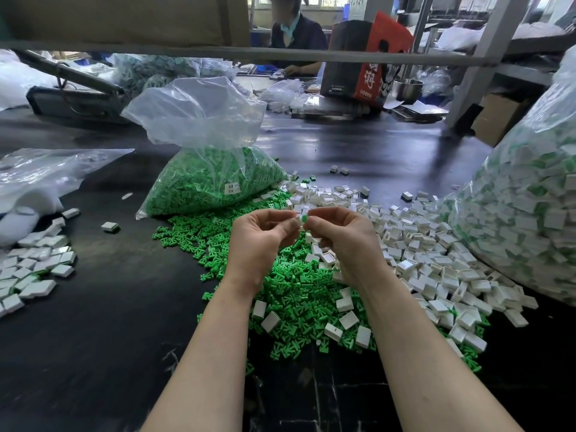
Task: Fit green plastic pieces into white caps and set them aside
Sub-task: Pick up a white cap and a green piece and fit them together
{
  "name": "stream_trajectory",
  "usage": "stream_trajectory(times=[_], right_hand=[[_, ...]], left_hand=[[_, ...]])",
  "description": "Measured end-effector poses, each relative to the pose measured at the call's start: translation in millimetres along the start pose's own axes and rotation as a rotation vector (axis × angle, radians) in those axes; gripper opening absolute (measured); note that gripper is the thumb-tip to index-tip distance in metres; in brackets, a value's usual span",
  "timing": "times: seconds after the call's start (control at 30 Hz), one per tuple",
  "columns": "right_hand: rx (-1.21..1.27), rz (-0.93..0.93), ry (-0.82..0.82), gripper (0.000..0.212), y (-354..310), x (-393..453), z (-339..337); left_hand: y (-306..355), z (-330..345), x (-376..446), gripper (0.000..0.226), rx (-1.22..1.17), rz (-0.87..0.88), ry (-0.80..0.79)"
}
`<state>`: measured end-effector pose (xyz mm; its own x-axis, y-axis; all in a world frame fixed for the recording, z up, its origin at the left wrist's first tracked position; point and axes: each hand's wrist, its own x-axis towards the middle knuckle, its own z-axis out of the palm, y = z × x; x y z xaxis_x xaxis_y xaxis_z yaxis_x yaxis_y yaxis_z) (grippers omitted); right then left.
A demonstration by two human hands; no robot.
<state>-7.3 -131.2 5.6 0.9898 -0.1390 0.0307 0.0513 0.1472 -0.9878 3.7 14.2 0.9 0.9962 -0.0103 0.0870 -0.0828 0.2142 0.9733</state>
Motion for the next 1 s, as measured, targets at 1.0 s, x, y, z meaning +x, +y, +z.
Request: stream_trajectory(times=[1.0], right_hand=[[-0.193,-0.075,-0.069,0.010,4.7,3.0,-6.1]], left_hand=[[-1.4,-6.1,0.5,0.017,0.223,-0.035,-0.101]])
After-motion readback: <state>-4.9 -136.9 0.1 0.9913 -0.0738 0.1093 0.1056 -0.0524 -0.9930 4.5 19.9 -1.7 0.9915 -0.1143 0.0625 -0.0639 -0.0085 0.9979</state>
